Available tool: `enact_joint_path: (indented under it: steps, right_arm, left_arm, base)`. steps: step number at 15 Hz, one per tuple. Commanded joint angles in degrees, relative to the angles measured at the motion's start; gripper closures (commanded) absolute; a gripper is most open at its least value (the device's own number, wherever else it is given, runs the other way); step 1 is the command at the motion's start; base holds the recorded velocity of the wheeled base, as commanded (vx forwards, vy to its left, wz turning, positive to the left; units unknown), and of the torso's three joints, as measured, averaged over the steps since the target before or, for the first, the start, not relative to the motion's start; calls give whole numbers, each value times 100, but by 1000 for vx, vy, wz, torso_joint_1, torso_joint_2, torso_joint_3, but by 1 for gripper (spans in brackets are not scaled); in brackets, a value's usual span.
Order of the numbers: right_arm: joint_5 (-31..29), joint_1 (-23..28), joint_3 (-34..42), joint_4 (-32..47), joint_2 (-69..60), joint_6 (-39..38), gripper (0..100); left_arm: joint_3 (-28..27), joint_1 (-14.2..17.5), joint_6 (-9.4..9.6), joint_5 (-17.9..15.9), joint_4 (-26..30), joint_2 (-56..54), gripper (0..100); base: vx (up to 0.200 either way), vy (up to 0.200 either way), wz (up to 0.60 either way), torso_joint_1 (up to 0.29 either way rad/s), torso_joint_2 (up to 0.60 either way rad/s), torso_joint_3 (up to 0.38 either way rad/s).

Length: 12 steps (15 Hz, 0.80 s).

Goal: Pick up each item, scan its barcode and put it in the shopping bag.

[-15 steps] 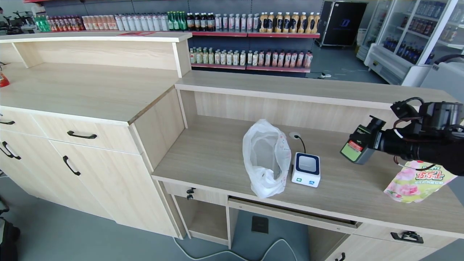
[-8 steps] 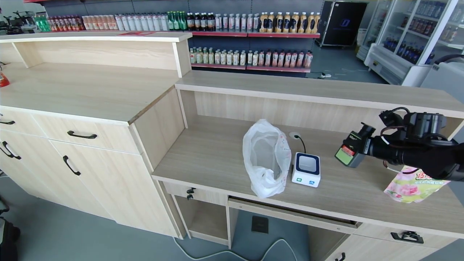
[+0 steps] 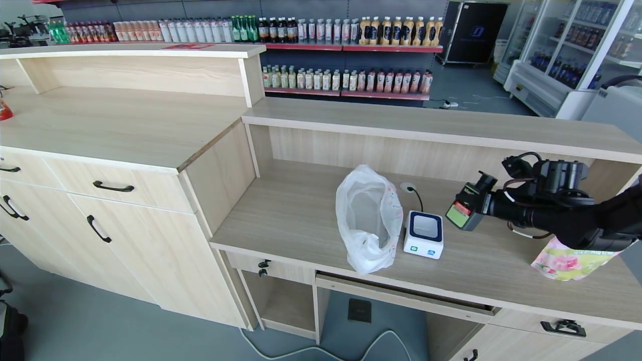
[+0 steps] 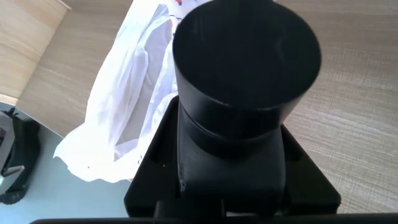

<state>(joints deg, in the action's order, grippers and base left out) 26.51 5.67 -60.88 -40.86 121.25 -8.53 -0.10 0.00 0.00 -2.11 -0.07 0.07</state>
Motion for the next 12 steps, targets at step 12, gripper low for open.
enact_joint_path:
  steps: [12]
  right_arm:
    - [-50,-321,-715,-9,619,-8,100]
  left_arm:
    - [1,0,0,0,-1,1,0]
  base:
    - [0,0,0,0,0,0]
